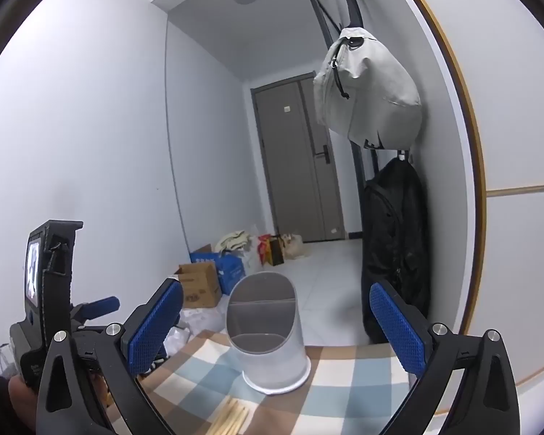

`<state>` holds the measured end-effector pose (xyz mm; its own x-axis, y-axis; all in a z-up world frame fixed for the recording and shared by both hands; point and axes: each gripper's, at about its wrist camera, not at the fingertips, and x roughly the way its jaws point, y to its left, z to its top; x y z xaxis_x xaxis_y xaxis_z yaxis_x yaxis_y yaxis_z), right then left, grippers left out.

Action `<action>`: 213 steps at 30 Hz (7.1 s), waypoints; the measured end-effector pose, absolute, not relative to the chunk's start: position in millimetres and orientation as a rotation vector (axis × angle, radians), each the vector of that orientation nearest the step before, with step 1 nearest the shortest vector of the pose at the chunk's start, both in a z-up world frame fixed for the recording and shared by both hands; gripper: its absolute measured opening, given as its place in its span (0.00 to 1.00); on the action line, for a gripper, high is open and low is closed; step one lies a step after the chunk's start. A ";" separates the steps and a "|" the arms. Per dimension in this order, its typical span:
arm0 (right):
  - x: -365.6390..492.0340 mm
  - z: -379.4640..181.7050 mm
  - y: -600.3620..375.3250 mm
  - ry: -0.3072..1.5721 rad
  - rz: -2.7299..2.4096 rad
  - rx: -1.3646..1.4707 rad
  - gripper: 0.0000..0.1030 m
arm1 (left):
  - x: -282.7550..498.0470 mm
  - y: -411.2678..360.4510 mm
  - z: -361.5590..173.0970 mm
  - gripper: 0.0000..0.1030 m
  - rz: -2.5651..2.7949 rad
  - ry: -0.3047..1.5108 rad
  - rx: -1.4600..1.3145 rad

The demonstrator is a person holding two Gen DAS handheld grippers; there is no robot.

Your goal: Organize utensils

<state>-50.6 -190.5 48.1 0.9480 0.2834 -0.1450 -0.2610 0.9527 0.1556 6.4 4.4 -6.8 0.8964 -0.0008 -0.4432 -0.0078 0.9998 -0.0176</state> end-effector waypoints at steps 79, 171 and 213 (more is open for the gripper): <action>85.3 -125.8 -83.7 1.165 0.395 -0.033 0.38 | 68.8 112.0 -74.7 0.99 0.021 0.872 -0.201; 15.4 -1.6 -229.1 0.628 0.343 0.418 0.03 | 53.0 43.8 -51.6 0.02 -0.266 0.937 -0.429; 184.2 105.8 -157.7 0.142 0.428 0.222 0.03 | 194.4 49.9 62.4 0.03 -0.236 0.270 -0.314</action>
